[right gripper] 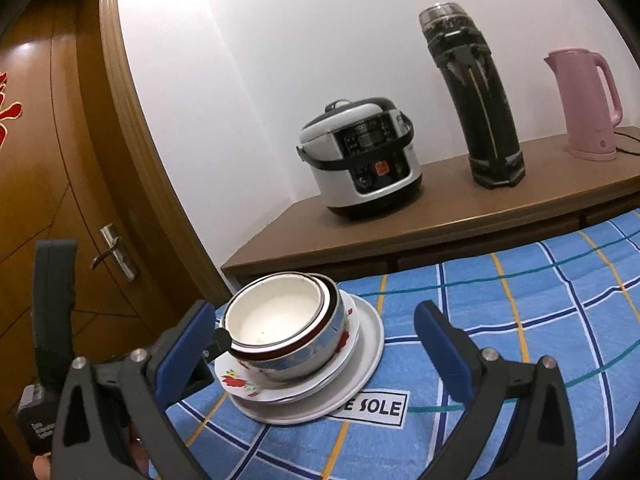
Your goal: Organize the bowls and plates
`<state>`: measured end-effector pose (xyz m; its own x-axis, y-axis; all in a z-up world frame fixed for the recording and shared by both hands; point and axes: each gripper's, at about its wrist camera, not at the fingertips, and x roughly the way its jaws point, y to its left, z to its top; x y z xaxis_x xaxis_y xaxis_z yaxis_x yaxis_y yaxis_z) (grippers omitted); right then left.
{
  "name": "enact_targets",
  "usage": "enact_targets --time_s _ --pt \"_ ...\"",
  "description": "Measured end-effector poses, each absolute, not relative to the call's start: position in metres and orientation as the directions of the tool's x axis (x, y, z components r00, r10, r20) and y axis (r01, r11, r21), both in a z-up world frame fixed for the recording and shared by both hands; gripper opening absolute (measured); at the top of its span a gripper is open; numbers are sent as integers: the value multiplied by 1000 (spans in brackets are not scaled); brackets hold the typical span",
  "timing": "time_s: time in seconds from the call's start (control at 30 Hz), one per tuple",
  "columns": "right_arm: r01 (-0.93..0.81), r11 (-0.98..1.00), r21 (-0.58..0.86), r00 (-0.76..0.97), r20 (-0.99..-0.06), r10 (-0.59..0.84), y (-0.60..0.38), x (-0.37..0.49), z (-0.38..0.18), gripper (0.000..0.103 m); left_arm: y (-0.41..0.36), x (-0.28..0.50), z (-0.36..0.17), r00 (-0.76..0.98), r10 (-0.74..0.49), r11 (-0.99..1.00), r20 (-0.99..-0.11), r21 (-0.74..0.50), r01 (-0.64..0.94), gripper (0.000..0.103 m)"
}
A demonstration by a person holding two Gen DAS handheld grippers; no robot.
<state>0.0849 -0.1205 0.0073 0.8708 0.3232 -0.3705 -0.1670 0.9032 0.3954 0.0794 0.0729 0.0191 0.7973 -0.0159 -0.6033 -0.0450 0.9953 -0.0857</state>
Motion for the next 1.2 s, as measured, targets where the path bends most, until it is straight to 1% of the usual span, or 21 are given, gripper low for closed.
enact_targets --time_s 0.1,0.23,0.53,0.6,0.67,0.8,0.9,1.03,1.2 --pt "-174 904 390 875 -360 323 -121 78 13 102 72 71 22 808 -7 995 -589 -83 -52 76" --pt "-182 906 383 882 -344 323 -120 67 20 103 68 59 29 827 28 997 -562 -43 -63 76" --pt "-195 909 369 896 -309 318 -119 38 39 103 64 31 45 860 40 998 -509 -28 -63 76" --pt "-195 912 360 903 -296 310 -119 30 44 103 63 25 48 867 44 998 -497 -22 -63 77" --pt "-194 916 351 909 -287 303 -118 21 49 103 62 17 51 872 45 998 -487 -20 -63 82" --pt "-197 912 359 912 -273 305 -120 10 54 103 59 3 59 887 51 998 -459 -5 -60 84" --pt "-197 912 361 915 -267 303 -121 3 58 103 58 -2 62 887 53 998 -460 0 -60 86" --pt "-200 911 359 917 -258 303 -123 -3 62 103 60 -8 63 886 51 997 -461 -22 -69 88" --pt "-205 911 357 917 -254 306 -123 -9 63 103 58 -12 65 888 65 997 -455 -15 -81 88"
